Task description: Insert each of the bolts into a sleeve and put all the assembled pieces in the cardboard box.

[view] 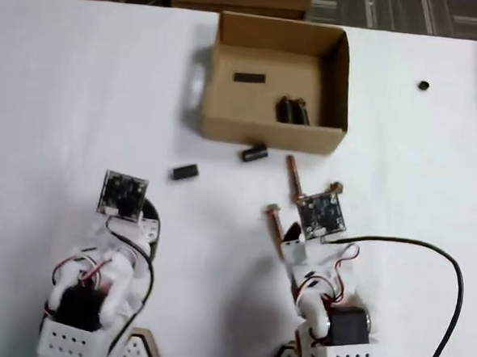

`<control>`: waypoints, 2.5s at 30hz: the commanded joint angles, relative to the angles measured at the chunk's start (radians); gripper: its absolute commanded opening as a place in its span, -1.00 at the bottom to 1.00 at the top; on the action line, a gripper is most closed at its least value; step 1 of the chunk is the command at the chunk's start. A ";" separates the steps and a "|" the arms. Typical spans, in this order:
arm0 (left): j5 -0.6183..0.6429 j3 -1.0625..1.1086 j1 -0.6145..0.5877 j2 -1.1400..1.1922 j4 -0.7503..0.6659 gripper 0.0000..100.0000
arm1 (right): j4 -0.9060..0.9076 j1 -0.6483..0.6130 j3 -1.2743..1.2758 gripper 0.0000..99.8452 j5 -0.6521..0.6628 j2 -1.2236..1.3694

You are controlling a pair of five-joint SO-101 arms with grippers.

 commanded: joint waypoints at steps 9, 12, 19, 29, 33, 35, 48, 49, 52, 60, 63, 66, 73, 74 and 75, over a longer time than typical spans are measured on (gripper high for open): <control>0.005 0.001 -0.239 -0.009 0.044 -0.95 | -0.254 -0.133 -0.265 -0.96 0.052 0.332; 0.005 -0.005 -0.318 -0.009 0.072 -0.95 | -0.321 -0.140 -0.473 -0.95 0.058 0.631; 0.000 -0.021 -0.516 -0.012 0.138 -0.95 | -0.143 -0.275 -1.198 -0.95 0.282 1.461; -0.002 -0.033 -0.667 -0.014 0.189 -0.95 | 0.320 -0.437 -2.055 -0.43 0.761 2.150; -0.002 -0.033 -0.671 -0.014 0.190 -0.95 | 0.389 -0.478 -2.246 -0.44 0.847 2.316; -0.002 -0.031 -0.671 -0.014 0.190 -0.95 | 0.444 -0.504 -2.315 -0.44 0.896 2.387; -0.002 -0.031 -0.671 -0.014 0.190 -0.95 | 0.639 -0.544 -2.535 -0.44 0.964 2.660; -0.002 -0.031 -0.671 -0.014 0.190 -0.95 | 0.636 -0.544 -2.549 -0.44 0.964 2.672; 0.000 -0.031 -0.671 -0.014 0.190 -0.95 | 0.627 -0.547 -2.582 -0.44 0.964 2.720; 0.002 -0.033 -0.671 -0.014 0.190 -0.95 | 0.593 -0.547 -2.691 -0.52 0.965 2.878; 0.002 -0.033 -0.671 -0.014 0.190 -0.95 | 0.599 -0.542 -2.742 -0.55 0.965 2.922; 0.002 -0.033 -0.669 -0.014 0.190 -0.95 | 0.601 -0.541 -2.771 -0.63 0.965 2.950; 0.002 -0.033 -0.666 -0.014 0.190 -0.95 | 0.601 -0.542 -2.786 -0.96 0.965 2.953; 0.003 -0.033 -0.666 -0.014 0.190 -0.95 | 0.601 -0.541 -2.786 -0.95 0.965 2.951; 0.003 -0.033 -0.664 -0.014 0.190 -0.95 | 0.601 -0.538 -2.791 -0.96 0.965 2.951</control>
